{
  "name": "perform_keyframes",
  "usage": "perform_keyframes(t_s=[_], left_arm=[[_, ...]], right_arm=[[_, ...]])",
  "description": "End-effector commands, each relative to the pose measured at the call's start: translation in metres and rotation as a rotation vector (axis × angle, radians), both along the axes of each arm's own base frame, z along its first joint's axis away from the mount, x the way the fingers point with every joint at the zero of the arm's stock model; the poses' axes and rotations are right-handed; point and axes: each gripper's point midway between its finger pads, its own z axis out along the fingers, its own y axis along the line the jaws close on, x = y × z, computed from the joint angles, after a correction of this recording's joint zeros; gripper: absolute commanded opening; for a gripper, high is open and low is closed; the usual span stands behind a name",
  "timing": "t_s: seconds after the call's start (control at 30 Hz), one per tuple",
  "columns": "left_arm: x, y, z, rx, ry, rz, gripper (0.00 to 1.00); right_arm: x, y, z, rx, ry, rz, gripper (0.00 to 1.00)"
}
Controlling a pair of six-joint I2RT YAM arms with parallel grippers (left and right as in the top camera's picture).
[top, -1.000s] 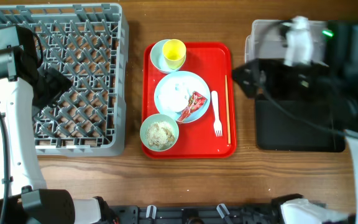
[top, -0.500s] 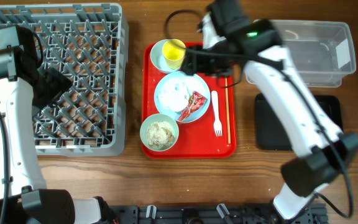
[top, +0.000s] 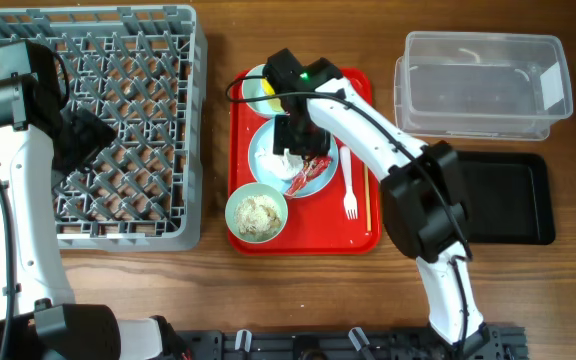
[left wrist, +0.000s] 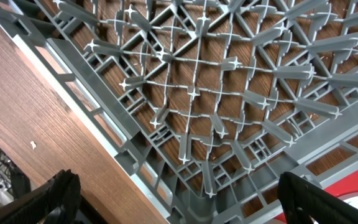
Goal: Sort waste into correct bins and load items into the dishwasher rack
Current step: 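Move the right gripper over the plate and grasp the white tissue, then carry the tissue to the clear bin and release it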
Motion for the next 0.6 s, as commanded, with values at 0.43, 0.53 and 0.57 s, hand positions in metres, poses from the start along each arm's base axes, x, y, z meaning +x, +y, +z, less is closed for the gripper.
perform_keyframes(t_s=[0.43, 0.53, 0.57], left_arm=[[0.001, 0.002, 0.007, 0.003, -0.029, 0.018, 1.0], [0.001, 0.002, 0.007, 0.003, -0.029, 0.018, 1.0], [0.001, 0.002, 0.007, 0.003, -0.029, 0.018, 1.0]], right_arm=[[-0.02, 0.014, -0.023, -0.01, 0.053, 0.044, 0.54], [-0.025, 0.013, -0.028, -0.03, 0.052, 0.054, 0.54], [-0.025, 0.012, -0.029, -0.038, 0.051, 0.055, 0.53]])
